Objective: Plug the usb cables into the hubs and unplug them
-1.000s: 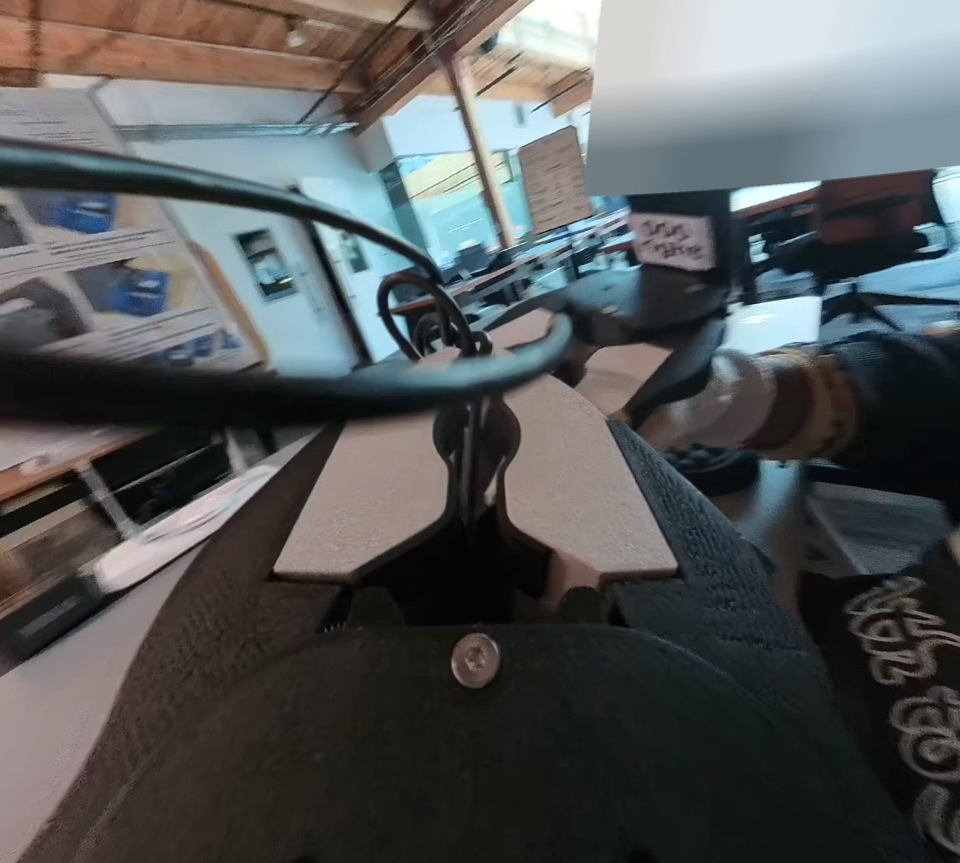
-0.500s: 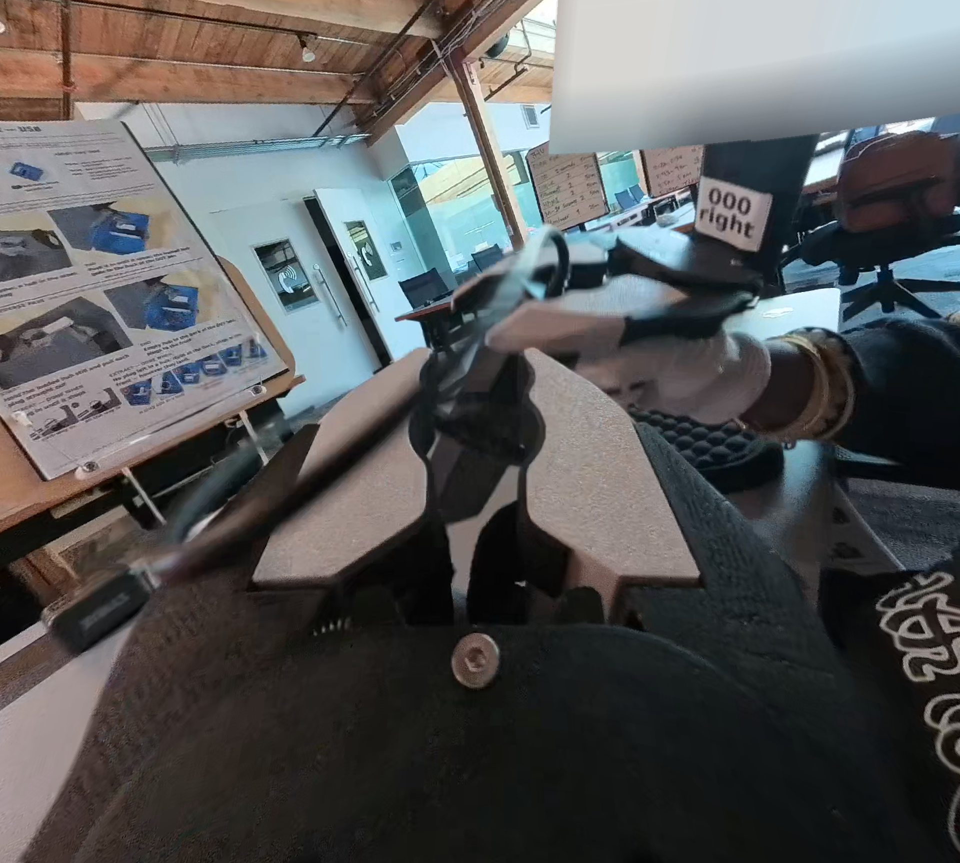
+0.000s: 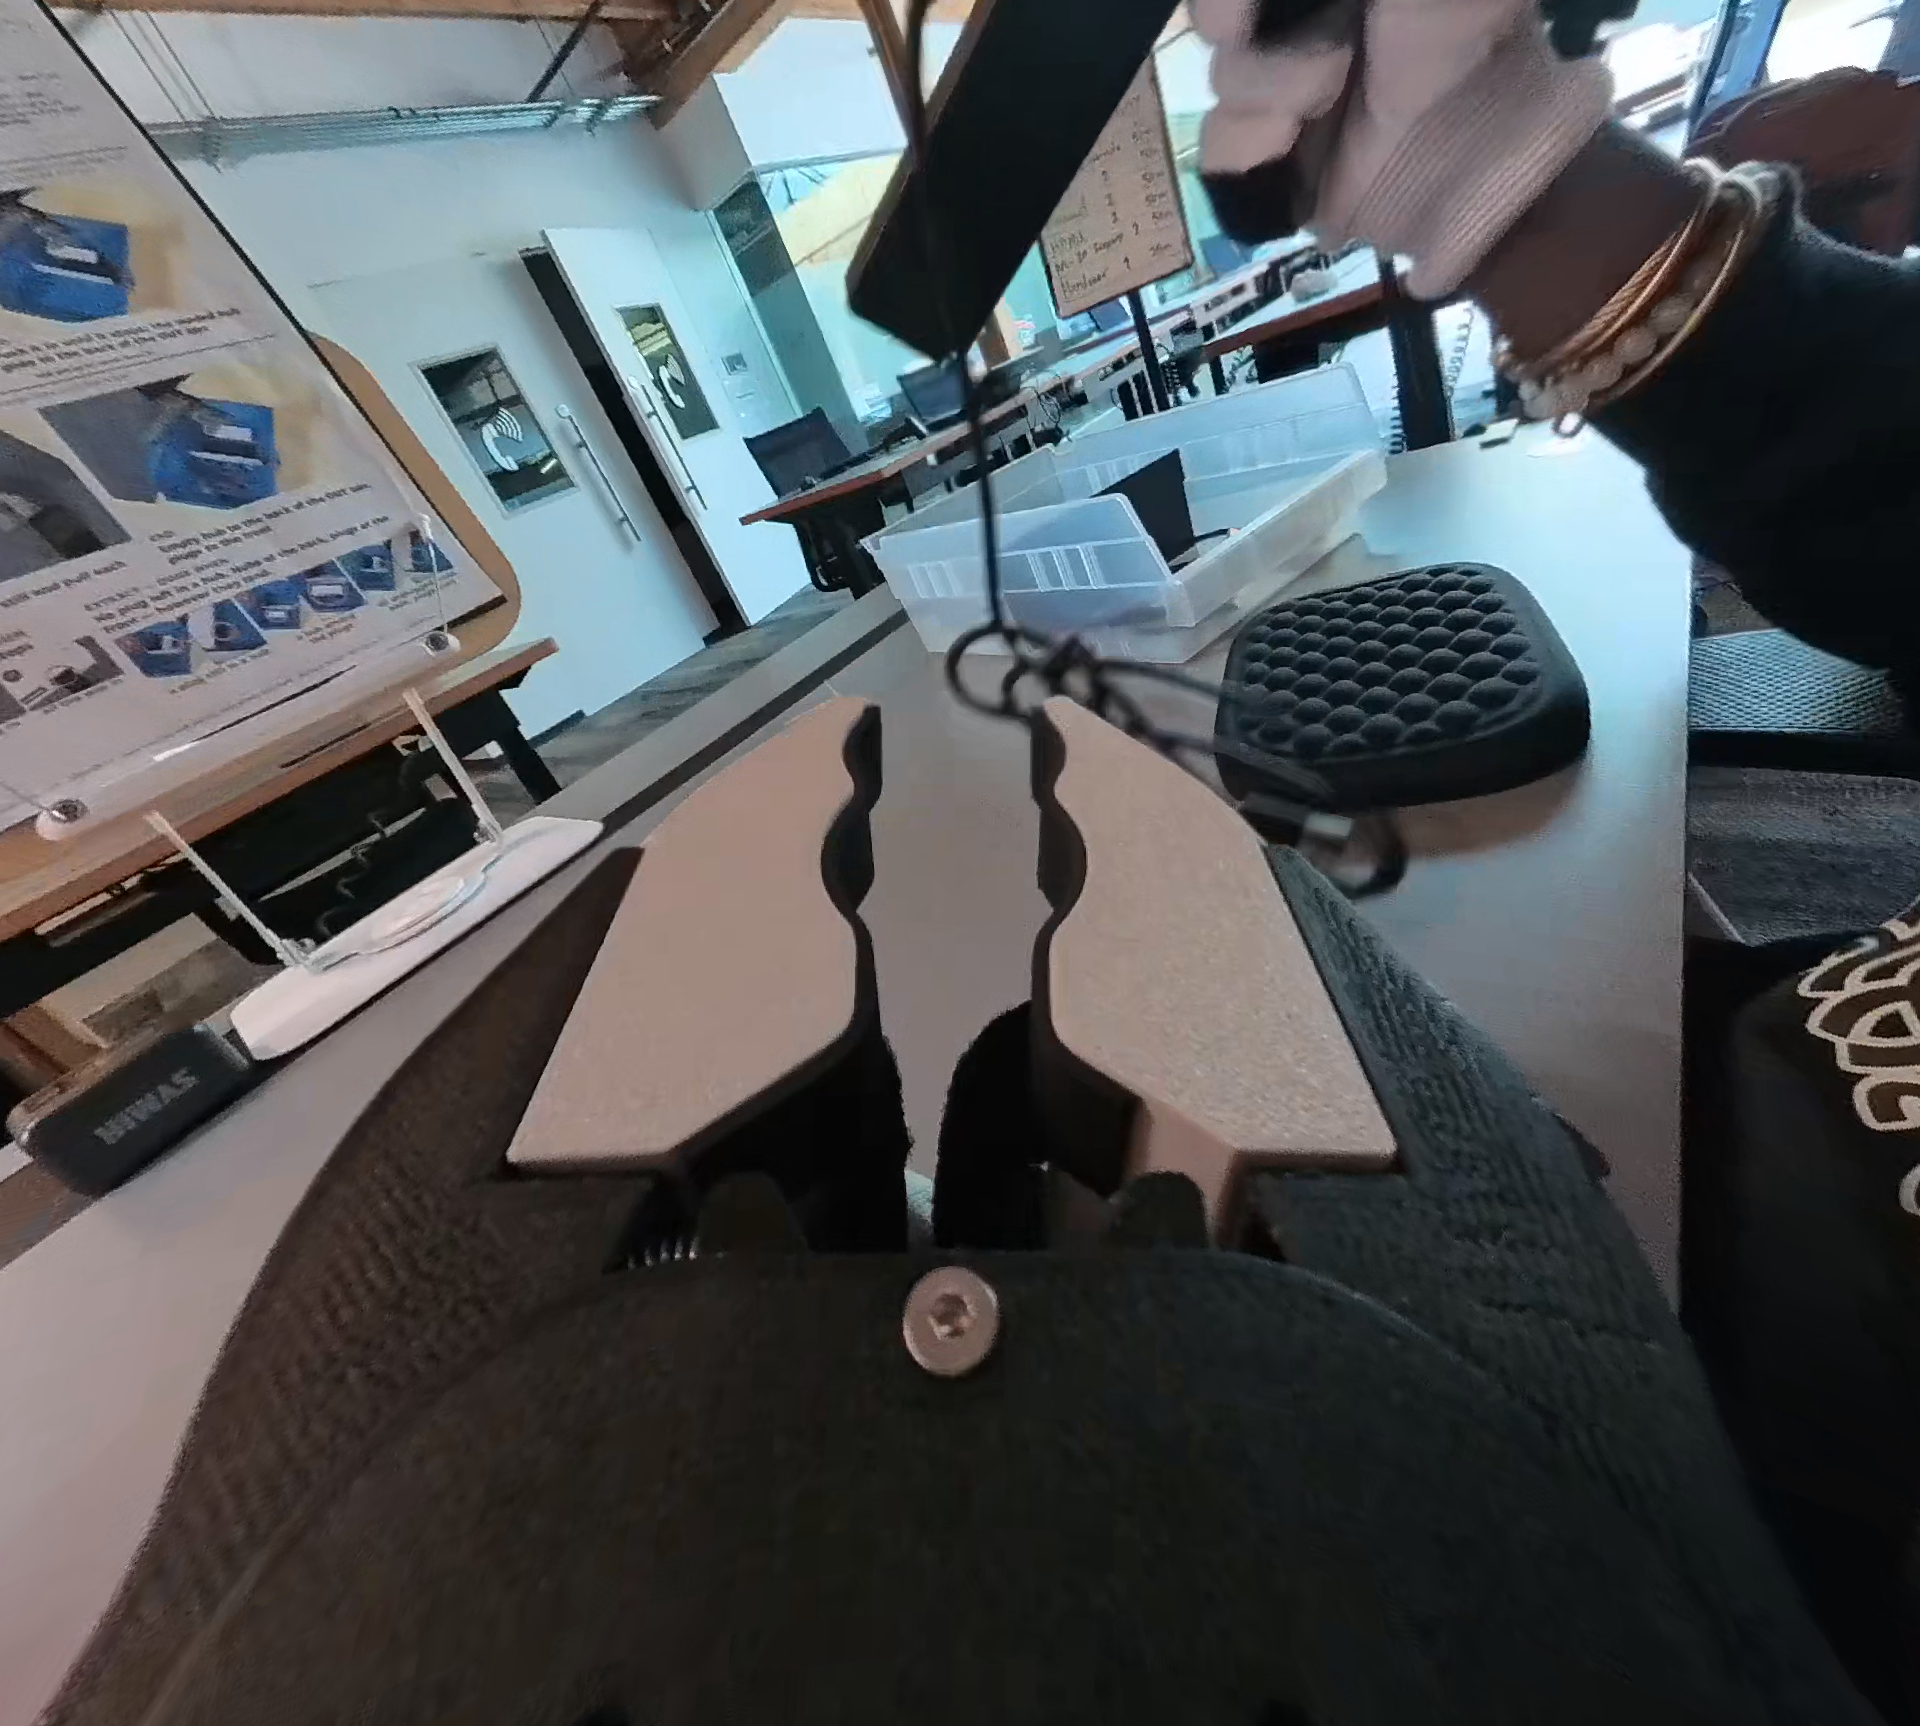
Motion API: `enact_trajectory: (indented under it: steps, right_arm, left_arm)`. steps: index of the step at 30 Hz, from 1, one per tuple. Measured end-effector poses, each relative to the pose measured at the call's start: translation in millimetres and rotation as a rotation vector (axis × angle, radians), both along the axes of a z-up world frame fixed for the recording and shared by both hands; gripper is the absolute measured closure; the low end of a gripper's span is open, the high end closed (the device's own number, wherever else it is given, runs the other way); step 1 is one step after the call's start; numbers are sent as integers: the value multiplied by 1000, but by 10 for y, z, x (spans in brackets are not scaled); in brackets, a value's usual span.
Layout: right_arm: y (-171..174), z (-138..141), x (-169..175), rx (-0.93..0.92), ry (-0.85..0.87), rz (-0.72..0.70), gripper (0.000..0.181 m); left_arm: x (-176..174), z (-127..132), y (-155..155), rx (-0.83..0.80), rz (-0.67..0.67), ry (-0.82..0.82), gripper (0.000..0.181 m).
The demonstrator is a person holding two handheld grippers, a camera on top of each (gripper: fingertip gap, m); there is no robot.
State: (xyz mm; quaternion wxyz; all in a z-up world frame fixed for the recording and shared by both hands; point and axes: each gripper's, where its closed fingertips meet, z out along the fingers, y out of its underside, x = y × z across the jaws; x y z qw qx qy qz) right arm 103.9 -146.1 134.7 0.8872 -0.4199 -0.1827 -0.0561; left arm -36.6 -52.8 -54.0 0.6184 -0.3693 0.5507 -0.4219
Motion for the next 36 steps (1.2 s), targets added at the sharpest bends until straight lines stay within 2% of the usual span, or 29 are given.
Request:
enact_trajectory:
  steps: [4, 9, 12, 16, 22, 28, 32, 36]
  right_arm:
    - [-346, 230, 227, 79, 65, 7, 154]
    - [-573, 360, 329, 121, 113, 22, 155]
    - [-627, 388, 386, 128, 96, -41, 154]
    - [-665, 410, 445, 128, 70, -120, 154]
    - [-578, 480, 659, 72, 60, -220, 155]
    - [-373, 901, 1227, -8, 61, -341, 155]
    - [-128, 1153, 1838, -85, 104, -455, 155]
    - [81, 1246, 2490, -149, 162, -605, 155]
  left_arm:
    - [10, -17, 30, -12, 11, 7, 154]
    - [37, -55, 76, -10, 40, 22, 154]
    - [17, -21, 101, -28, 47, -3, 149]
    - [-29, 57, -44, -75, -87, -58, 148]
    - [-4, 24, 1, -105, -75, -37, 148]
    - [16, -3, 0, -97, -68, -18, 149]
    - [21, -11, -1, -94, -66, -13, 149]
    - [34, -30, -5, -90, -64, 0, 149]
